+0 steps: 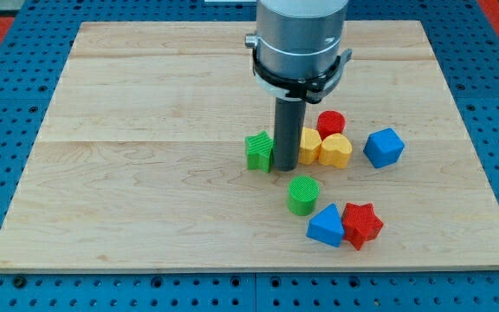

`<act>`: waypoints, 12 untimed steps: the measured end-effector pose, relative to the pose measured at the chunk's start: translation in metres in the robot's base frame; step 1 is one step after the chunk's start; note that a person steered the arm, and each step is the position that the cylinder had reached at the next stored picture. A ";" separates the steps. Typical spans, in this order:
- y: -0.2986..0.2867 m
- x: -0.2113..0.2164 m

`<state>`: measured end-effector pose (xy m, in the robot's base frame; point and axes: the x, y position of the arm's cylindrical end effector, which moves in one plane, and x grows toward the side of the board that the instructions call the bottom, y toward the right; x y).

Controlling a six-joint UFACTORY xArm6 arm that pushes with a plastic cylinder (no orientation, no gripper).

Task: Place the yellow blocks towards the top left of the board

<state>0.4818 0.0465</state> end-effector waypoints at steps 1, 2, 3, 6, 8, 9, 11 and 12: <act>0.008 0.024; 0.029 0.035; 0.072 0.017; 0.015 -0.017; -0.062 -0.078; -0.106 -0.108; -0.052 -0.093; -0.018 -0.060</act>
<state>0.4217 0.0283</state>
